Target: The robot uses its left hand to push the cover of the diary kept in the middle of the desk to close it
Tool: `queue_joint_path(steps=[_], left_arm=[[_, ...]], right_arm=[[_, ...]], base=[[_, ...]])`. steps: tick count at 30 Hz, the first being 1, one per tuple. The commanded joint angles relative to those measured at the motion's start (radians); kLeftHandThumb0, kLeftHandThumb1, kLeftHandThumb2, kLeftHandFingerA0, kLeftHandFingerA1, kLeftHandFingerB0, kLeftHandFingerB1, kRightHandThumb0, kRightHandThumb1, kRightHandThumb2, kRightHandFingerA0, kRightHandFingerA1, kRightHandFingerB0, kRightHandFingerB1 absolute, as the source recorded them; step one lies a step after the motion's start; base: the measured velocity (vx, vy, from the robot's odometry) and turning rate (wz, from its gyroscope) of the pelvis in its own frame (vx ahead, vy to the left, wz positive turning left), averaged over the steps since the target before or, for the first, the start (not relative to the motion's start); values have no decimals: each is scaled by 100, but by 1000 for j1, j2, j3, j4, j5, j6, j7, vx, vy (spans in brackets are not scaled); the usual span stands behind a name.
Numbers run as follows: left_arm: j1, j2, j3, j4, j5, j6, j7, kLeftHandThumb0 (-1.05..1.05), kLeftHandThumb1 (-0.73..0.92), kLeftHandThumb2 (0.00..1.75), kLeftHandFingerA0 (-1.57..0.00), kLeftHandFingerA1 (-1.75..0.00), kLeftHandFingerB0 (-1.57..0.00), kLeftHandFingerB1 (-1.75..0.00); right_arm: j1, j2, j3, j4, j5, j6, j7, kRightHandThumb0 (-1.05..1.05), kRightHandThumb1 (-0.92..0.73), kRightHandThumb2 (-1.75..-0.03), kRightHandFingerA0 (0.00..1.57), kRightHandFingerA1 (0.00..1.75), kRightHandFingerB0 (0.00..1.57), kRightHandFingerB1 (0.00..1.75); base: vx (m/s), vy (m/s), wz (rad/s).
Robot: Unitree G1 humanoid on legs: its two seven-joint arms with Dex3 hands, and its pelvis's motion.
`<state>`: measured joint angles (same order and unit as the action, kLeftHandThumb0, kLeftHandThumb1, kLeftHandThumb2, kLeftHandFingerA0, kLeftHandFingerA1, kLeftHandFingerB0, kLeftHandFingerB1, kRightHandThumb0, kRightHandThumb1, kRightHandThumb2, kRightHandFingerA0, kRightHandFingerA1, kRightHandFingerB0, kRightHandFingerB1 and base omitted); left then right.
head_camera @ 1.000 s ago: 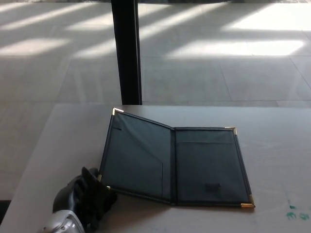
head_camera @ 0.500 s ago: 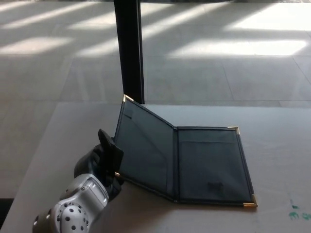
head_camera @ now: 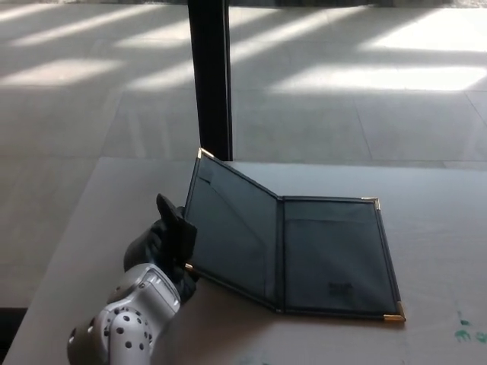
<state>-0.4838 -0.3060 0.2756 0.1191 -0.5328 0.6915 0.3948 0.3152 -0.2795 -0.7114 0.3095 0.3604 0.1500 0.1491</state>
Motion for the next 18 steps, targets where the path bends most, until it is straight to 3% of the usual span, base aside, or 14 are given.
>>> queue_joint_path(steps=[1, 2, 5, 6, 7, 9, 10, 11, 12, 13, 14, 15, 16, 18], left_arm=[[-162, -386, -220, -88, -46, -140, 17, -89, 92, 84, -30, -48, -22, -43], [-121, -381, -282, -102, -18, -115, 14, -88, 92, 83, -32, -46, -24, -42], [-11, -269, -559, -144, 111, -131, -46, -90, 92, 92, -26, -47, -23, -45], [24, -202, -675, -172, 159, -157, -71, -76, 78, 125, -32, -58, -6, -45], [63, -106, -829, -216, 220, -181, -104, -99, 91, 84, -33, -48, -24, -44], [100, -41, -929, -265, 237, -195, -132, -98, 89, 83, -32, -50, -25, -44], [114, -24, -960, -271, 248, -224, -145, -96, 91, 79, -31, -51, -26, -46], [130, -2, -999, -274, 265, -263, -162, -95, 92, 79, -31, -51, -24, -45], [132, 0, -1004, -274, 266, -267, -163, -95, 92, 79, -31, -51, -24, -45], [117, 31, -1047, -271, 313, -294, -167, -96, 92, 76, -32, -49, -27, -46], [106, 50, -1070, -266, 344, -319, -174, -97, 92, 82, -39, -55, -26, -47], [78, 78, -1104, -252, 401, -347, -170, -99, 91, 85, -84, -97, -25, -50], [15, 148, -1183, -240, 520, -378, -168, -95, 91, 82, -100, -136, -19, -49], [10, 158, -1194, -241, 531, -382, -163, -95, 91, 82, -100, -136, -19, -49]], right_arm=[[-1, -18, 13, -1, 0, 17, -5, -99, -66, -118, 99, 64, 65, 55], [0, -17, 13, -6, 1, 19, -7, -101, -89, -67, 104, 63, 73, 51], [-9, -19, 5, -3, 18, 28, 0, -101, -87, -67, 104, 64, 74, 51], [-8, -20, 6, -1, 17, 21, 5, -100, -88, -67, 101, 65, 71, 52], [-5, -21, 8, 0, 14, 11, 13, -100, -87, -67, 101, 65, 72, 52], [-5, -22, 9, 6, 12, 1, 18, -99, -88, -67, 101, 64, 72, 51], [-6, -25, 10, 9, 9, 4, 16, -95, -65, -117, 97, 67, 64, 56], [-6, -27, 13, 6, 6, 8, 15, -94, -65, -117, 97, 67, 63, 56], [-6, -27, 13, 6, 6, 9, 15, -94, -65, -117, 97, 67, 63, 56], [-8, -29, 12, 10, 6, 12, 15, -100, -88, -67, 100, 65, 71, 51], [-9, -30, 12, 12, 5, 10, 15, -100, -88, -67, 100, 64, 71, 50], [-11, -29, 10, 9, 6, 19, 6, -101, -88, -67, 104, 65, 72, 51], [-22, -28, 14, 5, 7, 31, 0, -93, -62, -118, 98, 67, 61, 54], [-23, -28, 16, 4, 6, 32, 0, -93, -62, -118, 98, 67, 61, 54]], base=[[0, 0, 0], [0, 0, 0], [0, 0, 0], [0, 0, 0], [0, 0, 0], [0, 0, 0], [0, 0, 0], [0, 0, 0], [0, 0, 0], [0, 0, 0], [0, 0, 0], [0, 0, 0], [0, 0, 0], [0, 0, 0]])
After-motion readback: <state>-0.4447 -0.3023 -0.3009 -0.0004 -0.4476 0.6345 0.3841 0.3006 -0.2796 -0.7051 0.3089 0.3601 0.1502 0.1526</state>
